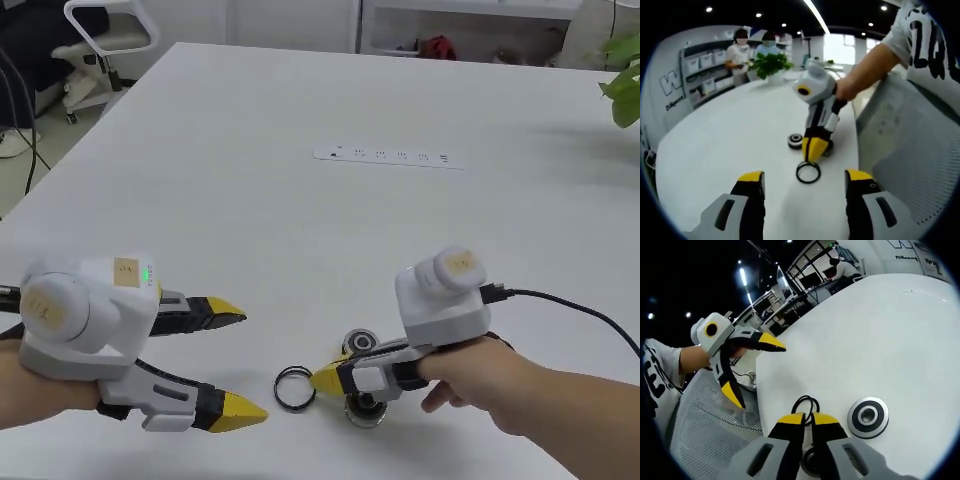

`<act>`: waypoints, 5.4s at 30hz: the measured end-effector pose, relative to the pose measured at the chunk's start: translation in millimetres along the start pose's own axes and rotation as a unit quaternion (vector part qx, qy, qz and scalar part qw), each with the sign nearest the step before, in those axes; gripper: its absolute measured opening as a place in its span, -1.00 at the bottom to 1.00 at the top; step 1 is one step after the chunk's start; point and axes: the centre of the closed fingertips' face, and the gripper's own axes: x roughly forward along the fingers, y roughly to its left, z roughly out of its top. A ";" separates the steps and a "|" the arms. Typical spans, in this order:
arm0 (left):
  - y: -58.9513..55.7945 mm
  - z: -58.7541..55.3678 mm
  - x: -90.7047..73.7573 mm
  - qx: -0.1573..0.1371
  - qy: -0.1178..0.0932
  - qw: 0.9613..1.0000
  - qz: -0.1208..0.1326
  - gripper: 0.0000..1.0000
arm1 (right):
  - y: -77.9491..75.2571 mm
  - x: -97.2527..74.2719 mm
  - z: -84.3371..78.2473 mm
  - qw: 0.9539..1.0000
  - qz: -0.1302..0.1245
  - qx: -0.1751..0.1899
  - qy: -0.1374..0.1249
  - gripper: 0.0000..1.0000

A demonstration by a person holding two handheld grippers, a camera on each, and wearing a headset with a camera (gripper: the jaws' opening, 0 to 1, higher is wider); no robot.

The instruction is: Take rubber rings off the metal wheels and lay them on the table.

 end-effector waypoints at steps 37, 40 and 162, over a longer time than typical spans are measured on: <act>-0.5 6.9 -0.2 0.006 0.002 1.000 0.000 0.30 | 1.3 -14.6 13.2 0.999 -0.008 -0.030 -0.012 -0.70; 1.9 9.8 1.2 0.009 0.001 1.000 -0.001 0.30 | 0.0 -22.5 20.3 0.999 -0.010 -0.032 -0.026 -0.68; 24.1 24.6 127.2 -0.014 0.026 1.000 -0.005 -0.72 | -59.6 -50.4 -1.4 0.981 -0.091 -0.164 -0.056 -0.68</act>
